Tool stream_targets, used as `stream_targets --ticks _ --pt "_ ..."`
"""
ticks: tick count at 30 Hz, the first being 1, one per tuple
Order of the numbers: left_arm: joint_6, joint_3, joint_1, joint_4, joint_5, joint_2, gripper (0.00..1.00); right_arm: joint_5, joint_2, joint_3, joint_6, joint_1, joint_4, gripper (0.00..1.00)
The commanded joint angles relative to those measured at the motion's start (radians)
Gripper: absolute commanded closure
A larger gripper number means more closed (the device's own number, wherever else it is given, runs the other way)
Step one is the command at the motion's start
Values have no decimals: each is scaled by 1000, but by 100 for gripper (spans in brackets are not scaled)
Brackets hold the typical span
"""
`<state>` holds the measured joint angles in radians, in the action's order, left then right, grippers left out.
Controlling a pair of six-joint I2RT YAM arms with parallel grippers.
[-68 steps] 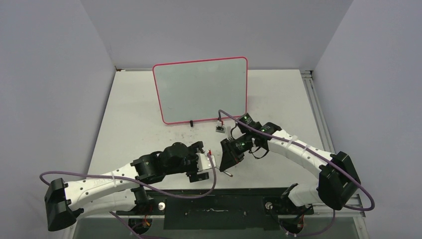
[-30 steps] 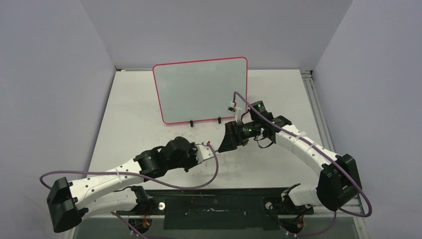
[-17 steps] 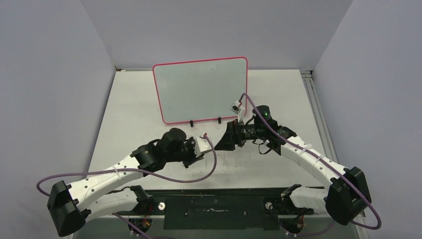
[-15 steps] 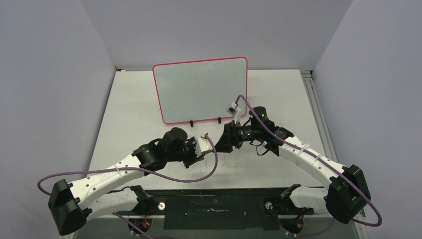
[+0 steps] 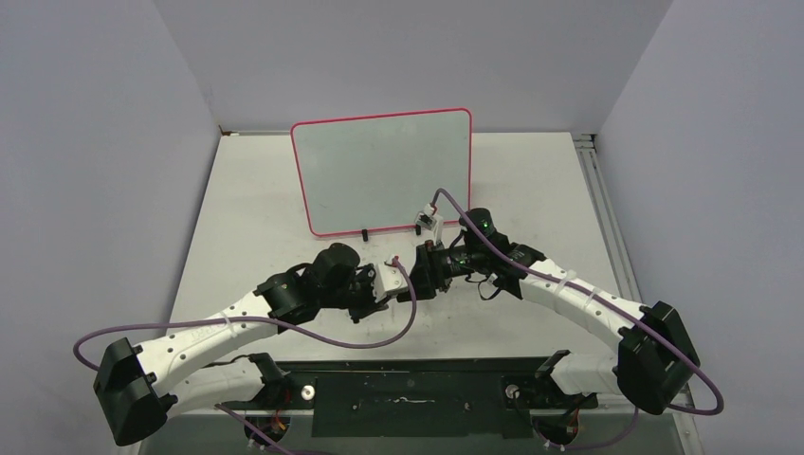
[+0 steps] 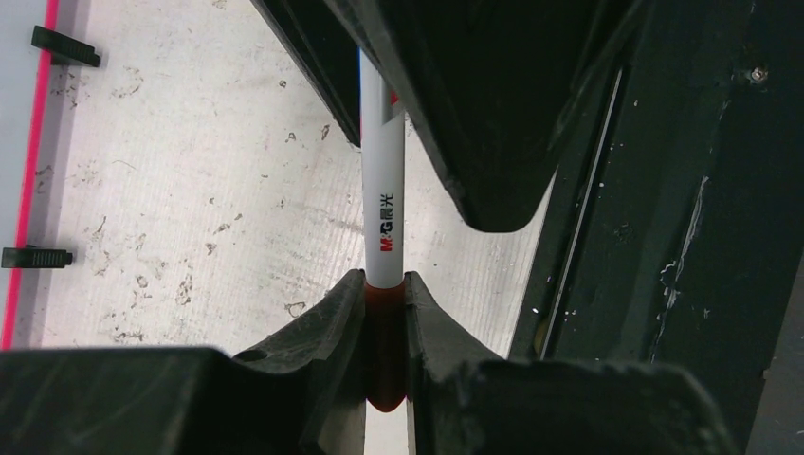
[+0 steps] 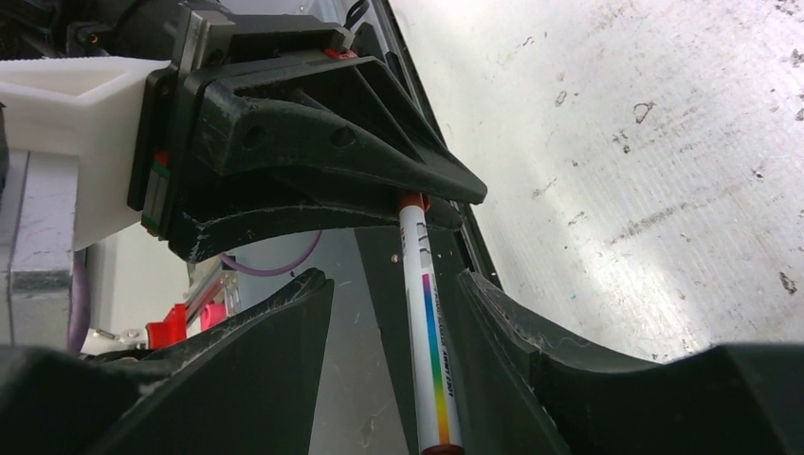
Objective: Write a sentence on the whiteboard
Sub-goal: Open the whiteboard marker at the center of the board.
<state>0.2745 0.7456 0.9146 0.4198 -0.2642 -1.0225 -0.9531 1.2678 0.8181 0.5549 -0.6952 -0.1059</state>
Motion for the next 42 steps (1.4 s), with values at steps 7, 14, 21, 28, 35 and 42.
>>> stream_targets --ticks 7,14,21,28,35,42 --pt "20 49 -1 4 -62 2 100 -90 1 28 -38 -5 37 51" --pt "22 57 -2 20 -82 -14 100 -96 18 32 -59 -19 22 56" --pt "20 60 0 21 -82 -24 100 -84 41 33 -78 -36 3 58" --pt "22 61 0 25 -91 -31 100 -73 45 25 -64 -43 35 59" --pt "22 63 1 25 -97 -34 100 -87 47 22 -53 -44 54 71" --pt "20 59 7 29 -99 -34 100 -55 44 35 -95 -39 0 52"
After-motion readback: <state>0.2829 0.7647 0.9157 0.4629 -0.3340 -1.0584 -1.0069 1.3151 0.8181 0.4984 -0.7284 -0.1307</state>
